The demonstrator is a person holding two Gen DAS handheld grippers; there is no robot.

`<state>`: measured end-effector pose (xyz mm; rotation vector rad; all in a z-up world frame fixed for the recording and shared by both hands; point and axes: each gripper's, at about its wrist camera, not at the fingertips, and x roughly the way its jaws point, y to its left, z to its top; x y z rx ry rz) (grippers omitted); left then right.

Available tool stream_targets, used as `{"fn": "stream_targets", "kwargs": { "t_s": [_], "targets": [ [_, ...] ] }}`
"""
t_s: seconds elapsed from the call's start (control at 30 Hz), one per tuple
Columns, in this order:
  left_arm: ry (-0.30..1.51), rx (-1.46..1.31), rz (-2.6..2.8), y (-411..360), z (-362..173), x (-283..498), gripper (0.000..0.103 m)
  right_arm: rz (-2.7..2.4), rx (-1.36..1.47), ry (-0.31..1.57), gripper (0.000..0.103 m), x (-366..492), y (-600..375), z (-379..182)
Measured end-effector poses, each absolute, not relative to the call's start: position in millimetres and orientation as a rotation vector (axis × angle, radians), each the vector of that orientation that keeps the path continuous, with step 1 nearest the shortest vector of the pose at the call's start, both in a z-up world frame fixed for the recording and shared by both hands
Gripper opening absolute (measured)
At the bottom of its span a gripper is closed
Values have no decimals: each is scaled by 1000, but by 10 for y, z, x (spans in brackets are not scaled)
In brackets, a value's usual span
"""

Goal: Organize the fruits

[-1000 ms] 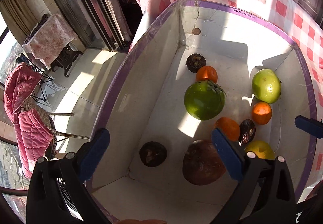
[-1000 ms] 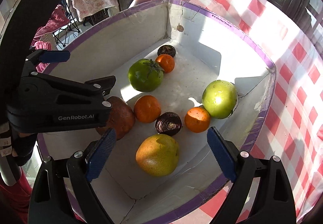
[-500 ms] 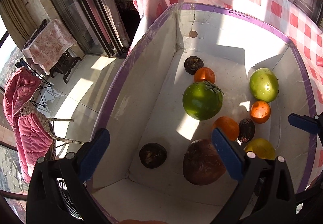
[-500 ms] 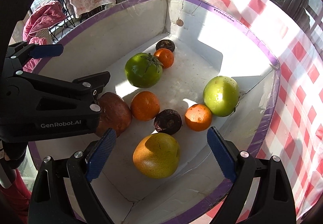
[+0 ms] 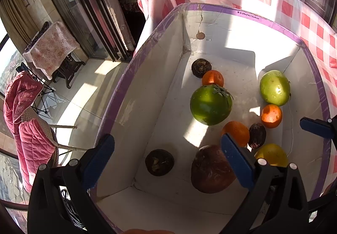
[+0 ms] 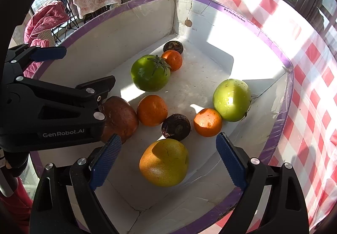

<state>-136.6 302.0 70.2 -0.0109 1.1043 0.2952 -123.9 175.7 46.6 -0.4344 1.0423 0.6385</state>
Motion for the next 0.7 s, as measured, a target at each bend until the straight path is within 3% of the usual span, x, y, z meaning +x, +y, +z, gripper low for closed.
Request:
{"fn": "stream_targets", "kwargs": {
  "t_s": [0.7],
  "targets": [
    [1127,13,315,3011,658,-1334,101,665,-419,1038,88,-1239,1760,478]
  ]
}}
